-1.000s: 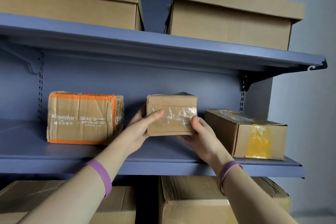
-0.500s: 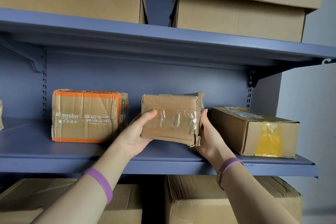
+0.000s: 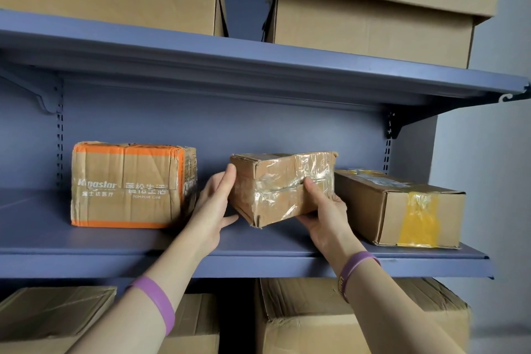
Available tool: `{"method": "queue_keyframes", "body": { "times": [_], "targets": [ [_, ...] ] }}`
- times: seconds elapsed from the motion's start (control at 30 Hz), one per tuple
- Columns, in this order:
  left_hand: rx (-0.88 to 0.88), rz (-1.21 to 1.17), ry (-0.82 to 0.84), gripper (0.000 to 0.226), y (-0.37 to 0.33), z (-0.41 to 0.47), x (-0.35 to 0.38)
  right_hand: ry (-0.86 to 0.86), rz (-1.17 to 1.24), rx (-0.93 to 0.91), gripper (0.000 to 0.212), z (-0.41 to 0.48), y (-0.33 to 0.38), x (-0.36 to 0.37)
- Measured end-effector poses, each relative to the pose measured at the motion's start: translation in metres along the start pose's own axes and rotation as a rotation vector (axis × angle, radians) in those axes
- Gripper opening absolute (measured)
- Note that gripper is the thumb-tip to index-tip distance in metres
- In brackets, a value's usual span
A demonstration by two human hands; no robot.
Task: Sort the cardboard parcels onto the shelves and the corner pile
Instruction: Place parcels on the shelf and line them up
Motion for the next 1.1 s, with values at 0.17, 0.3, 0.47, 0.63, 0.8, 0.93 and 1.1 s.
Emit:
{"method": "queue_keyframes", "body": {
  "times": [0.17,0.3,0.47,0.63,0.8,0.93,1.1],
  "targets": [
    [0.046,0.127,0.132,0.087,0.005,-0.001,0.003,0.044,-0.089,-0.09,0.087,-0.002,-0.001,0.001],
    [-0.002,-0.016,0.062,0.066,0.005,0.005,-0.003,0.01,0.01,0.061,0.054,-0.005,0.002,0.0],
    [-0.078,-0.094,0.016,0.052,0.003,0.006,-0.009,-0.02,0.005,0.087,0.058,-0.006,-0.001,0.0],
    [-0.074,-0.085,-0.025,0.035,0.002,0.003,-0.01,0.158,-0.025,0.115,0.051,-0.016,0.006,0.005],
    [-0.089,-0.088,-0.124,0.031,0.005,0.009,-0.013,0.27,0.005,0.112,0.05,-0.022,0.009,0.007],
    [-0.108,-0.075,-0.147,0.027,0.006,0.011,-0.012,0.268,0.029,0.062,0.051,-0.026,0.011,0.006],
    [-0.134,-0.039,-0.201,0.033,0.009,0.015,-0.009,0.347,-0.036,0.077,0.077,-0.033,0.008,0.009]
  ]
}}
Point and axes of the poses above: each hand's wrist, its own z-axis towards the middle knuckle, its own x-axis out of the palm, y = z × x, the point moved 3 cm from there along z, towards the middle knuckle, and after that the axes turned 14 degrees about -y, right-handed, at the moved point
